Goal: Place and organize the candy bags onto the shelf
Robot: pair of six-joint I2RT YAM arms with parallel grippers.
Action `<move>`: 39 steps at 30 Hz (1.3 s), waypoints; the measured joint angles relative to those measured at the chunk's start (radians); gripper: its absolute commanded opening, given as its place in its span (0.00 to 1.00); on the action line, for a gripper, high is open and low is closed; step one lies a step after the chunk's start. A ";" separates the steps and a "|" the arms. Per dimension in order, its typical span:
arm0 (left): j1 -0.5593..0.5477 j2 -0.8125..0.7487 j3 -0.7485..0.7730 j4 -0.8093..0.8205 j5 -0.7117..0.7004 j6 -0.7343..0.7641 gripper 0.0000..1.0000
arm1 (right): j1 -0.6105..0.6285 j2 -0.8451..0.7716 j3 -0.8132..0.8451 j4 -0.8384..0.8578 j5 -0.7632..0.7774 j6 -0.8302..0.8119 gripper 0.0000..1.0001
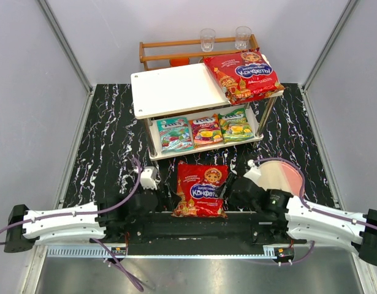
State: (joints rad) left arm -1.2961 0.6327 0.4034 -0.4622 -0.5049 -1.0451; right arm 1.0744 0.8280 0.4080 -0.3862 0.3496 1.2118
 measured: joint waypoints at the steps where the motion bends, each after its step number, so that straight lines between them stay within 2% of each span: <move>1: -0.022 -0.008 -0.027 0.008 -0.024 -0.029 0.92 | 0.000 -0.023 -0.012 0.001 0.001 0.003 0.74; 5: -0.108 0.011 -0.100 0.044 -0.099 -0.129 0.93 | 0.074 -0.061 -0.057 0.000 0.057 0.053 0.74; 10: -0.221 0.089 -0.124 0.110 -0.184 -0.212 0.94 | 0.338 0.048 -0.032 -0.046 0.271 0.206 0.74; 15: -0.260 0.088 -0.159 0.198 -0.248 -0.253 0.93 | 0.509 0.254 0.050 -0.128 0.454 0.442 0.66; 18: -0.265 0.067 -0.193 0.235 -0.268 -0.270 0.86 | 0.574 0.344 0.092 -0.201 0.527 0.595 0.61; 24: -0.267 0.064 -0.248 0.299 -0.280 -0.283 0.82 | 0.637 0.443 0.138 -0.310 0.600 0.718 0.48; 26: -0.269 0.092 -0.255 0.330 -0.279 -0.287 0.78 | 0.642 0.443 0.138 -0.326 0.609 0.736 0.37; 27: -0.271 0.105 -0.256 0.341 -0.279 -0.289 0.71 | 0.644 0.442 0.138 -0.329 0.611 0.740 0.33; 28: -0.274 0.127 -0.256 0.360 -0.278 -0.290 0.68 | 0.645 0.438 0.136 -0.330 0.617 0.748 0.25; 33: -0.277 0.200 -0.256 0.433 -0.277 -0.291 0.52 | 0.647 0.385 0.117 -0.338 0.630 0.766 0.09; 35: -0.277 0.219 -0.256 0.460 -0.277 -0.291 0.35 | 0.647 0.358 0.107 -0.341 0.634 0.769 0.01; 36: -0.277 0.229 -0.257 0.476 -0.277 -0.290 0.27 | 0.647 0.344 0.102 -0.341 0.635 0.770 0.00; 37: -0.278 0.236 -0.257 0.490 -0.276 -0.291 0.06 | 0.647 0.333 0.099 -0.341 0.636 0.772 0.00; 38: -0.278 0.241 -0.257 0.502 -0.274 -0.290 0.00 | 0.647 0.325 0.097 -0.339 0.636 0.772 0.00; 39: -0.278 0.242 -0.258 0.509 -0.273 -0.290 0.00 | 0.647 0.317 0.097 -0.340 0.637 0.773 0.00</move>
State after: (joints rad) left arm -1.5742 0.8745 0.1452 0.0471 -0.7776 -1.3354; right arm 1.7214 1.1446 0.5049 -0.7258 0.9871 1.9846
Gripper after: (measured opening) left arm 0.189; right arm 0.010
